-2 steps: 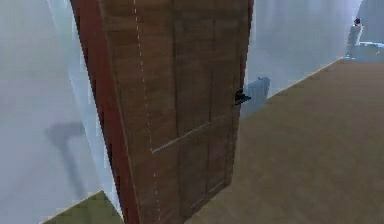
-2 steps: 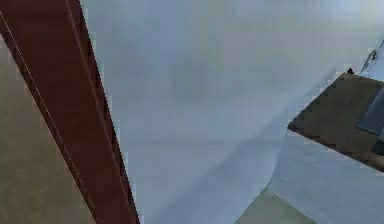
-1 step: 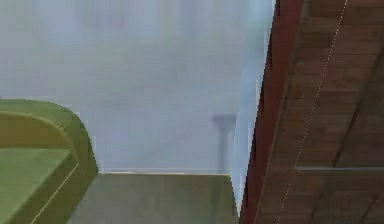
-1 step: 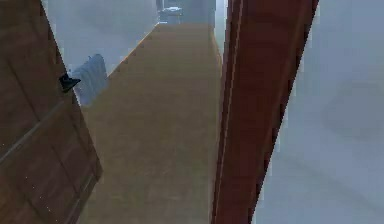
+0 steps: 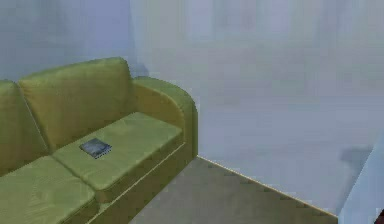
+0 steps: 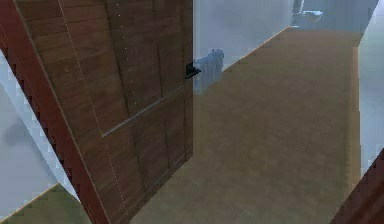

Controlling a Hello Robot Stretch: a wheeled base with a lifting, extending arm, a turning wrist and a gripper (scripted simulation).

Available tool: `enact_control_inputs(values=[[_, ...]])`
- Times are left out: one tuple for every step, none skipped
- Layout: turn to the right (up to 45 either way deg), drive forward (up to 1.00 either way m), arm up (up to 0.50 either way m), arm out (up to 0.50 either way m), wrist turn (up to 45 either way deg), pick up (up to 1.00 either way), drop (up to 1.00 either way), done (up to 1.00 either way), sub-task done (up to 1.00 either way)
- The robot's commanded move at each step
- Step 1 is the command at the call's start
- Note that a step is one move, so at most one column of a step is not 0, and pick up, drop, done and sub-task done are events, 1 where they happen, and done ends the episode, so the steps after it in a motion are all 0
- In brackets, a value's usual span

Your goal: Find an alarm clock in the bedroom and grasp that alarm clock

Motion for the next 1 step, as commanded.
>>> enact_control_inputs(values=[[0.0, 0.05, 0.0, 0.0, 0.0, 0.0, 0.0, 0.0, 0.0]])
